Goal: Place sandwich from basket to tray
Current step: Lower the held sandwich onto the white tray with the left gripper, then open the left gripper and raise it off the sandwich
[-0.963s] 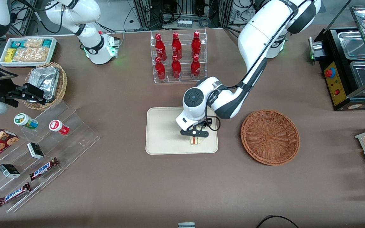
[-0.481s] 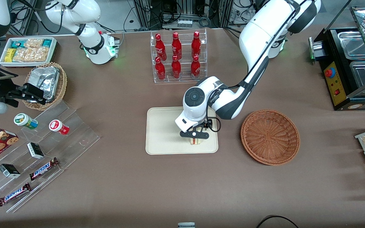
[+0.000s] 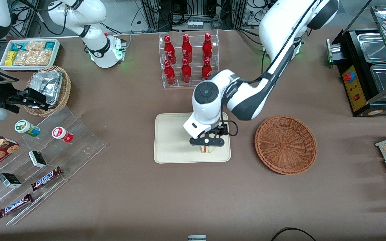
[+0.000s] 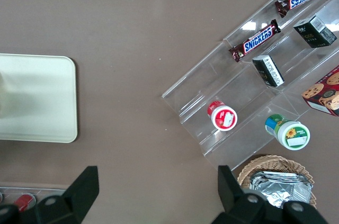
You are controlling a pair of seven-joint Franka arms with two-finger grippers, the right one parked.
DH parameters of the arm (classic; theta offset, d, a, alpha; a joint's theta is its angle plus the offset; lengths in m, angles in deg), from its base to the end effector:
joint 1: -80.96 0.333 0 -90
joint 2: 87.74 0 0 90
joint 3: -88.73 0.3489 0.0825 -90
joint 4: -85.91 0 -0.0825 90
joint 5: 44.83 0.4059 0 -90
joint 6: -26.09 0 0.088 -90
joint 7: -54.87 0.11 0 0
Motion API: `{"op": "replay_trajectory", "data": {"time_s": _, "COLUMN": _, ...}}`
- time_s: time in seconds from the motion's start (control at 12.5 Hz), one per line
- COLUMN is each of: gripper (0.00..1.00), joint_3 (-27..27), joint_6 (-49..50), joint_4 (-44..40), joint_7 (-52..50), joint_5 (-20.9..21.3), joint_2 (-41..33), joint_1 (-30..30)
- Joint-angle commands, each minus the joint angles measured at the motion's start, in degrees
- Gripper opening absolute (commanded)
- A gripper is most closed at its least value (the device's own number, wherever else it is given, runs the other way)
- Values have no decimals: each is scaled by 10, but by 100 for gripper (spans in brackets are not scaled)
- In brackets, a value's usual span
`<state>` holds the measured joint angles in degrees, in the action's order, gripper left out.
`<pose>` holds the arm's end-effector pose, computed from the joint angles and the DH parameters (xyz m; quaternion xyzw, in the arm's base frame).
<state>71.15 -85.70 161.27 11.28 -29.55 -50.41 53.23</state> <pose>0.5919 -0.4927 0.3842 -0.9989 0.0334 -0.0276 0.0180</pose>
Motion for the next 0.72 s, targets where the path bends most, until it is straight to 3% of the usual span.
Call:
{"op": "replay_trajectory", "data": {"time_s": 0.0, "gripper": 100, "joint_3": 3, "joint_6": 24, "joint_4": 4, "joint_7": -14, "joint_5": 7, "joint_2": -47, "joint_1": 0}}
{"op": "replay_trajectory", "data": {"time_s": 0.64, "gripper": 100, "joint_3": 3, "joint_6": 53, "joint_4": -11, "joint_7": -5, "joint_5": 7, "joint_2": -127, "joint_1": 46}}
